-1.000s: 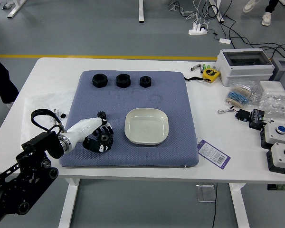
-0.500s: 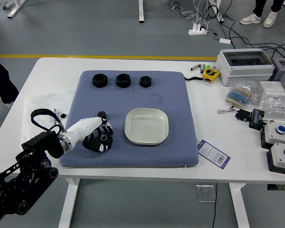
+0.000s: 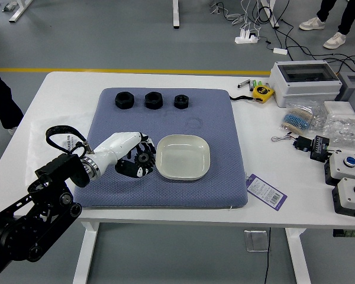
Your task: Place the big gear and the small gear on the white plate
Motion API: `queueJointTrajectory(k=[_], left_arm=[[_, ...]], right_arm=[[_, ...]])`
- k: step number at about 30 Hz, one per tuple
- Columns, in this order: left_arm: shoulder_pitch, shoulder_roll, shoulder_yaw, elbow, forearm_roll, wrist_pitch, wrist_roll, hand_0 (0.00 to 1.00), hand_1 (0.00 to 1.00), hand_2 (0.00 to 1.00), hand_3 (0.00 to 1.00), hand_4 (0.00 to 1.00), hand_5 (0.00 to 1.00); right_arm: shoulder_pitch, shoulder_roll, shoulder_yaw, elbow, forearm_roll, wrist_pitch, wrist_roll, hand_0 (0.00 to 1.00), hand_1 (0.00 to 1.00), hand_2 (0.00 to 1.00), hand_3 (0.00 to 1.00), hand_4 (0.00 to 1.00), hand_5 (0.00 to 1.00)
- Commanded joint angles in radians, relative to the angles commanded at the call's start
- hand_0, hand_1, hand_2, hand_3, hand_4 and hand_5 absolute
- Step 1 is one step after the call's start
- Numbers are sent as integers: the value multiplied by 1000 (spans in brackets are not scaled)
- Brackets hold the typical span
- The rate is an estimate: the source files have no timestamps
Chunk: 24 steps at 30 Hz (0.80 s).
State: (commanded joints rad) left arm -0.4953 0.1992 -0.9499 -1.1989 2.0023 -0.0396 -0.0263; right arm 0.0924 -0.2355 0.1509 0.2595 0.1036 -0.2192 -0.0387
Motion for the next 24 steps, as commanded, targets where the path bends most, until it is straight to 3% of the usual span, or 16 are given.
queueJointTrajectory(k=[2,8,13,14,19,20,24], left_arm=[[-12,-9,18,15,-9,20,-25,317,252,313,395,57,2],[-74,-55,85,64,-43,78,-81,315,268,327,406,80,2],[-143,-100,148,132,-51,73,-80,315,268,327,406,80,2],[-158,-107,160,150,-52,70,-78,313,375,423,478,201,2],[-219,-143,199,230,-53,74,-72,313,375,423,478,201,2],[-232,-150,205,246,-49,85,-74,341,433,490,554,624,11],[-274,-170,227,295,-35,127,-78,341,433,490,554,624,11]], right_arm=[[1,0,1,1,-3,-1,-1,684,657,739,599,805,729],[6,0,11,3,-21,-4,-7,684,657,738,599,805,729],[17,-2,16,6,-33,-5,-11,684,657,738,599,805,729],[19,-3,17,6,-33,-5,-12,684,657,739,597,805,728],[29,-6,19,8,-37,-6,-13,684,657,739,597,805,728],[32,-7,19,8,-37,-6,-13,683,657,739,597,804,728],[39,-9,15,10,-30,-6,-11,683,657,739,597,804,728]])
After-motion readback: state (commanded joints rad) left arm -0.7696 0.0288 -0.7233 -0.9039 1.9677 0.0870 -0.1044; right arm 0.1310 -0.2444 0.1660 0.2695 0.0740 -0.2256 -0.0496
